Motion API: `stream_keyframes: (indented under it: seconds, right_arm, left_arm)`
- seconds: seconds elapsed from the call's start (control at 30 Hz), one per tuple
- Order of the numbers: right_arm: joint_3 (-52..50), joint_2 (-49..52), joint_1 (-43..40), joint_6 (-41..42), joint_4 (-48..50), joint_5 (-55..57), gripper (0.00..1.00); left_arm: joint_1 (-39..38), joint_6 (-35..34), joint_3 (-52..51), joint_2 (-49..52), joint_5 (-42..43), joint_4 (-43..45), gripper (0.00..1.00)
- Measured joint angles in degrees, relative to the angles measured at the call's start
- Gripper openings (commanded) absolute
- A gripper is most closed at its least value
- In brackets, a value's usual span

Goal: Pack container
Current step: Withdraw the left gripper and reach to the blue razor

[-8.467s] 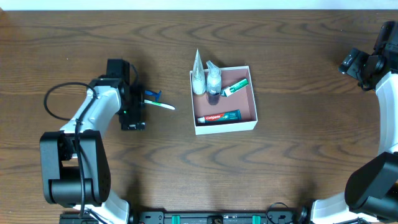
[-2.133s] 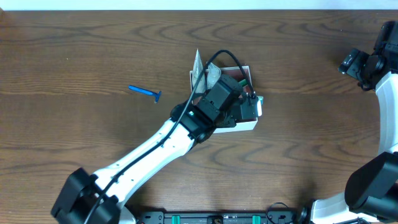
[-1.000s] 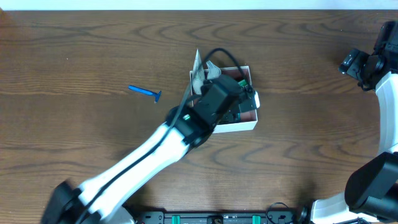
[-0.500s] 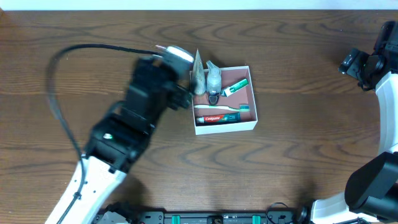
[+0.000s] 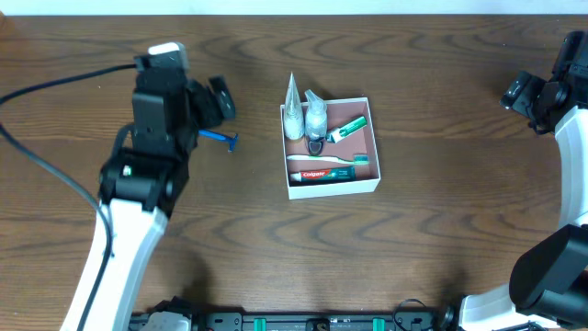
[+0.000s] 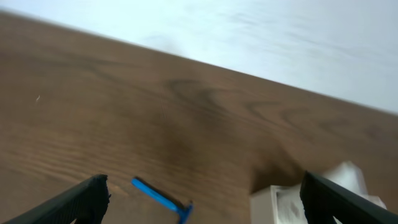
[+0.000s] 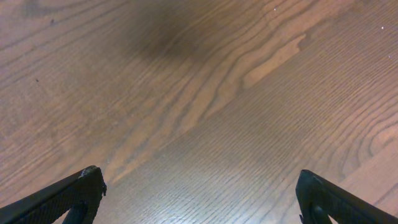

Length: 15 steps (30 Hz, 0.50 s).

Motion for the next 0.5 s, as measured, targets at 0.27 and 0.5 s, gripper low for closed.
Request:
stream_keyframes:
  seconds: [0.27,0.5]
  right_arm:
    - [0.0,0.0,0.0,0.0,0.0,0.0,0.99]
    - [0.0,0.0,0.0,0.0,0.0,0.0,0.99]
  left_arm:
    - [6.3,-14.9,0.0,13.7,0.1,5.7,0.98]
    - [4.0,-24.0,0.0,23.8,1.2,7.7,0.98]
